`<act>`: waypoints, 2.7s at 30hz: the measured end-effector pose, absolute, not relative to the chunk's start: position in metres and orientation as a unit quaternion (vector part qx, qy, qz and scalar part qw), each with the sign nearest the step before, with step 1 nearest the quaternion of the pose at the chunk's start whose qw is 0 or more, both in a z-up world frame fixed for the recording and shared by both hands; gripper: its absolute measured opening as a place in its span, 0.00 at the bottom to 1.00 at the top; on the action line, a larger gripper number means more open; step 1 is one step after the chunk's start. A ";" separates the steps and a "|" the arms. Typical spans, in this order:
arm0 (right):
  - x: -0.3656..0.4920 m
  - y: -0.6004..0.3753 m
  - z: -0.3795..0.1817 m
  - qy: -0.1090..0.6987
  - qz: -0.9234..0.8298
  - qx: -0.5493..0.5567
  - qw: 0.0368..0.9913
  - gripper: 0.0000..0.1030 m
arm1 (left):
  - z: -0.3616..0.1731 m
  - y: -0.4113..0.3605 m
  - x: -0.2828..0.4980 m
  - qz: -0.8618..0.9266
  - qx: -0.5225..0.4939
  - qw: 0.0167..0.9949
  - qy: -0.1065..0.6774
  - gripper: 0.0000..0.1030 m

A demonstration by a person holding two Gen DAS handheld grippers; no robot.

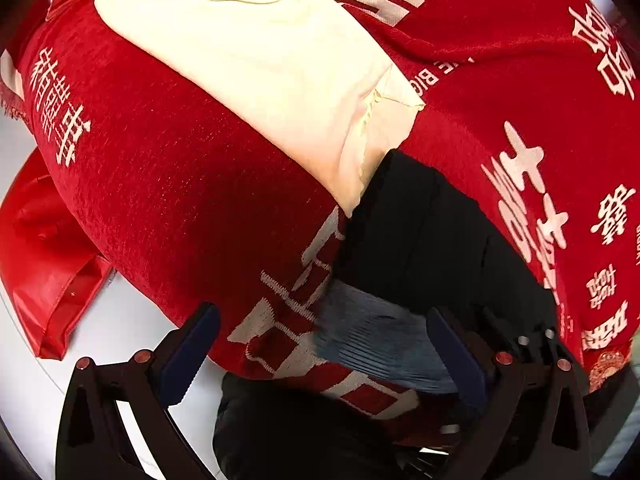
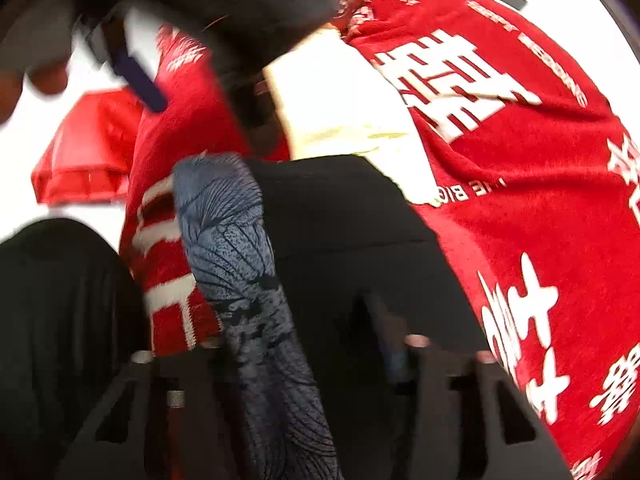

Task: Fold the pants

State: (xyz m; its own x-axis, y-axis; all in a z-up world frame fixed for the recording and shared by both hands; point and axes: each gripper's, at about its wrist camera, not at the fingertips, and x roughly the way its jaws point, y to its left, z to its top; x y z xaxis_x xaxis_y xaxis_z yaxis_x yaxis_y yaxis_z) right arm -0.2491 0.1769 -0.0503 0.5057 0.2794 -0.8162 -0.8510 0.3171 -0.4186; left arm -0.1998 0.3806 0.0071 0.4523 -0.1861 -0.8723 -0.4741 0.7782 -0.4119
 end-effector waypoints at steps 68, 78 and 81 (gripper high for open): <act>-0.183 0.066 0.053 0.436 0.478 -0.150 0.748 0.49 | -0.004 0.351 -0.080 -0.197 -0.302 0.733 0.576 0.59; -0.202 0.150 -0.042 0.454 0.429 -0.320 0.712 0.51 | -0.009 0.350 -0.081 -0.184 -0.283 0.742 0.579 0.41; -0.198 0.132 -0.018 0.461 0.421 -0.280 0.729 0.51 | 0.006 0.344 -0.085 -0.175 -0.268 0.756 0.572 0.34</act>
